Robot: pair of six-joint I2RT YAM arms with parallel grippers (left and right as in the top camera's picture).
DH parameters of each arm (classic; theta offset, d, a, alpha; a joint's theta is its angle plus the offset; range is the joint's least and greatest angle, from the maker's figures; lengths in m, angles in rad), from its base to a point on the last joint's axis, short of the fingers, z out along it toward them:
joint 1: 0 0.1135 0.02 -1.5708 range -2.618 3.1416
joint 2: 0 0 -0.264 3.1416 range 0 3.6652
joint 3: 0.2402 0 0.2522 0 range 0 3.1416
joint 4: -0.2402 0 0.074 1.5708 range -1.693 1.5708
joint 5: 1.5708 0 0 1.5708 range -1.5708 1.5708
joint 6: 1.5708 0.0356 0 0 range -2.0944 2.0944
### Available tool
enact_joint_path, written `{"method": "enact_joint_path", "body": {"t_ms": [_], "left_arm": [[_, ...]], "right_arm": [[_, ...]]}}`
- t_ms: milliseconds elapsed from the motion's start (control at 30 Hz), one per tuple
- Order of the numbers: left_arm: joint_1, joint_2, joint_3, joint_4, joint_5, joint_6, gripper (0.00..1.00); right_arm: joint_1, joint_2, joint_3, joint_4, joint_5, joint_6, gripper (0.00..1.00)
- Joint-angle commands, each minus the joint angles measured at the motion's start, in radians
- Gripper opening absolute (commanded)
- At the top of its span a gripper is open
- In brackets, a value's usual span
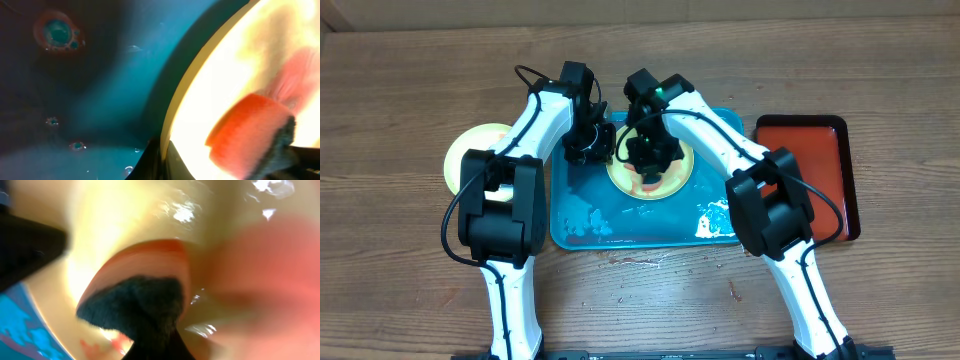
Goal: Clean dirty plates on tray and stack at the side
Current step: 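Scrub the yellow plate with the sponge while the left gripper holds it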
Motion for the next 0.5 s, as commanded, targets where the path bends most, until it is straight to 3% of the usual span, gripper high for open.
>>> {"method": "enact_joint_path", "body": {"t_ms": [0, 233, 467], "left_arm": [[-0.006, -0.005, -0.017, 0.001, -0.008, 0.023, 0.04], [-0.006, -0.005, -0.017, 0.001, -0.008, 0.023, 0.04], [-0.006, -0.005, -0.017, 0.001, -0.008, 0.023, 0.04]], "right_arm": [[-0.042, 0.027, -0.003, -0.048, 0.219, 0.012, 0.04], [-0.047, 0.027, -0.003, -0.048, 0.578, 0.119, 0.04], [-0.016, 0.027, -0.003, 0.067, 0.695, 0.118, 0.04]]}}
